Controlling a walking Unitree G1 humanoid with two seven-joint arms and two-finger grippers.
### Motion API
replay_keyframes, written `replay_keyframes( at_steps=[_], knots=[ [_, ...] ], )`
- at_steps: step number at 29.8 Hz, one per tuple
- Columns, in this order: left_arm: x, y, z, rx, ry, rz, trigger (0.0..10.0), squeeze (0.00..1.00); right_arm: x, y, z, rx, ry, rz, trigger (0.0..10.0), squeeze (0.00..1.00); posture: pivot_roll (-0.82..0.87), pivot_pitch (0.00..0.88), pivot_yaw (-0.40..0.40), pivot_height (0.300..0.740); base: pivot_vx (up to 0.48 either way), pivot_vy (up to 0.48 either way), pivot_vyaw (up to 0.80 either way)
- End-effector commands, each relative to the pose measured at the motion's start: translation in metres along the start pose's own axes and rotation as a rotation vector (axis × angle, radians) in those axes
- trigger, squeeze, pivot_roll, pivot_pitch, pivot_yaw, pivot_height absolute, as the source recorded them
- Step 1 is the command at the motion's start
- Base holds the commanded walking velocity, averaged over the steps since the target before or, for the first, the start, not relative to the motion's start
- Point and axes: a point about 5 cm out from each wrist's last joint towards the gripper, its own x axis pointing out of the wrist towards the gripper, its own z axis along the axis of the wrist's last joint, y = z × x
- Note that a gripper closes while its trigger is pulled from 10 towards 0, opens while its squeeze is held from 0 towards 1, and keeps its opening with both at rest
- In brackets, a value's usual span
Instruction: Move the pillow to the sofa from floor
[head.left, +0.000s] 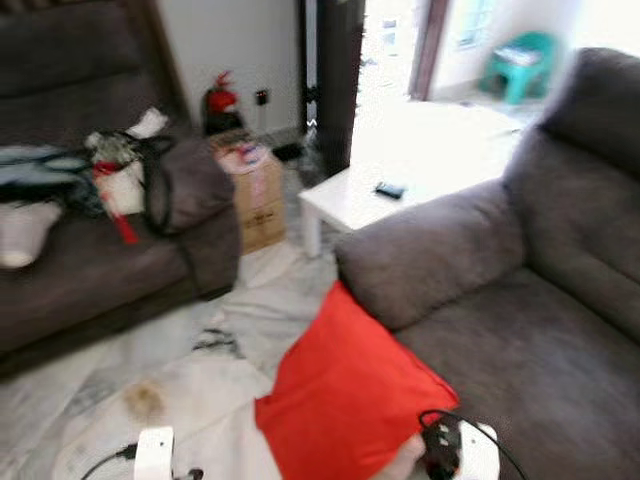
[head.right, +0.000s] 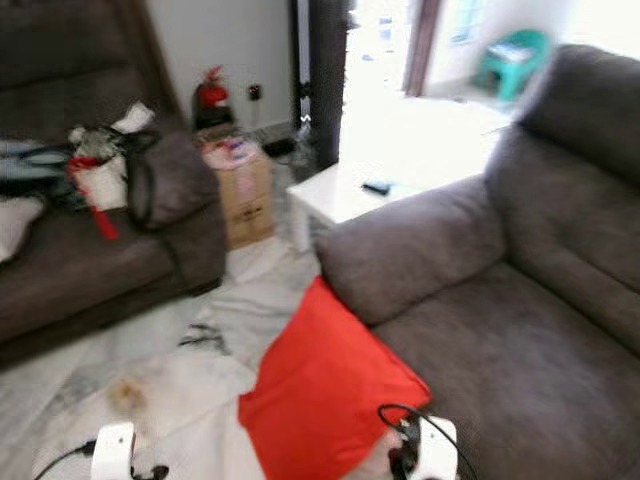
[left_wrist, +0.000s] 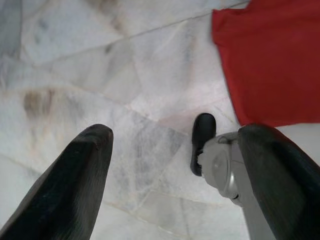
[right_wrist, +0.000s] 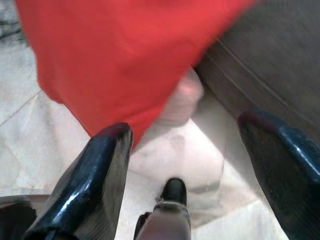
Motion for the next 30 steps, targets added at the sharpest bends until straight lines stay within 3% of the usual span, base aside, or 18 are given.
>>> replay_keyframes(
  at_steps=[1,24,30],
  knots=[
    [-0.0004,0.0024,-0.0029,-0.003,0.017,0.006,10.0,0.00,0.0004,0.0040,-0.0006,0.002,0.002,0.011,10.0,0.00,-0.06,0.000,-0.030,0.740,0.000,0.000,0.00],
    [-0.0005,0.0030,-0.0011,-0.017,-0.005,0.011,10.0,0.00,0.0004,0.0048,-0.0011,0.039,-0.001,0.005,10.0,0.00,-0.06,0.000,-0.030,0.740,0.000,0.000,0.00],
    [-0.0003,0.0038,0.0002,0.017,-0.006,0.021,10.0,0.00,0.0005,0.0051,-0.0006,0.035,-0.001,0.008,10.0,0.00,-0.06,0.000,-0.030,0.740,0.000,0.000,0.00]
  ],
)
